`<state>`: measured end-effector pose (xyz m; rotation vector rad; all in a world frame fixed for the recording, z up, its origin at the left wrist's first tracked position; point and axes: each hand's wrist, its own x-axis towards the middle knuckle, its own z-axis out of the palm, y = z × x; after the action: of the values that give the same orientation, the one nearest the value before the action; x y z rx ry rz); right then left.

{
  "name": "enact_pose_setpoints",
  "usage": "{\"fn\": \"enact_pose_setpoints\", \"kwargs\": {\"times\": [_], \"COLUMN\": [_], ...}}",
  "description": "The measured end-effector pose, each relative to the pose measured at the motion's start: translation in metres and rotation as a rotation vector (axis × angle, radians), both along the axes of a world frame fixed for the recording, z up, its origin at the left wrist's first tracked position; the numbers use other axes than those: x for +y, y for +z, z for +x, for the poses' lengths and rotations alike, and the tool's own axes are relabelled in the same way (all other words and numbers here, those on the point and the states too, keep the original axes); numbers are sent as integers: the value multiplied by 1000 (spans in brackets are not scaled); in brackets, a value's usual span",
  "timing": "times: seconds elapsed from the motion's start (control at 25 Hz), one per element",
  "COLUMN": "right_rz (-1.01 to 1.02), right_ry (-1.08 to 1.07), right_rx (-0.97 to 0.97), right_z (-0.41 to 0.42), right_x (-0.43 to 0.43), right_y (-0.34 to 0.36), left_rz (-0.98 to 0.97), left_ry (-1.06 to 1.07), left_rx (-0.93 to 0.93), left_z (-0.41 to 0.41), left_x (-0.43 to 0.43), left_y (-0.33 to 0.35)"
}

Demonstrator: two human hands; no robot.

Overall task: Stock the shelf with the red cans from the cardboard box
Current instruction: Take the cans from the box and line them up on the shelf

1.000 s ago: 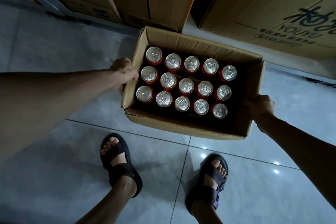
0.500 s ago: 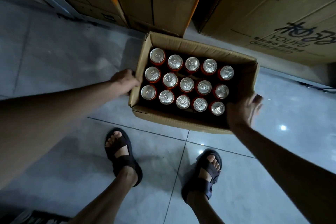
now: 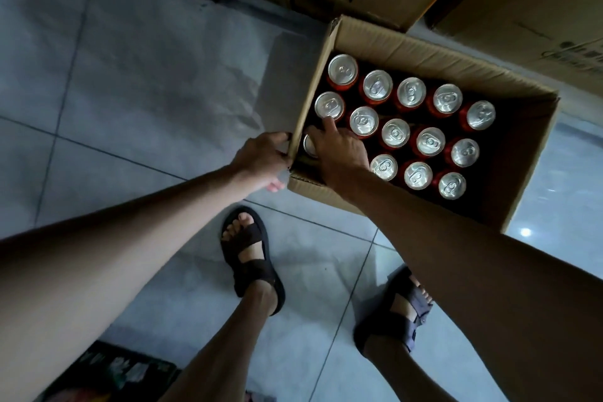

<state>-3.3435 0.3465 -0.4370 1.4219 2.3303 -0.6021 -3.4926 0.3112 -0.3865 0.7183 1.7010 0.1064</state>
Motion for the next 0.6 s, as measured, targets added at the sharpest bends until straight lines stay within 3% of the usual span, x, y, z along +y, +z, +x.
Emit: {"fn": "enact_pose_setpoints", "kwargs": {"times": [0.16,0.32,0.48,0.6], "right_rz": [121,106,25,-15], "right_ry": [201,301,163,-124], "right_rx": [-93,-145,-25,178], "right_z": [-9,-12,0,21], "right_x": [4,6,5,6], "right_y": [-9,-9,28,102], "left_rz": [-35,-8,-51,-74], "left_ry": [74,28,13,-11], "left_rx": [-90,-84,16,71], "left_z": [0,-6,-28,-32], "left_x": [2,-9,-33,-45], "left_y": [2,9,24,59]}}
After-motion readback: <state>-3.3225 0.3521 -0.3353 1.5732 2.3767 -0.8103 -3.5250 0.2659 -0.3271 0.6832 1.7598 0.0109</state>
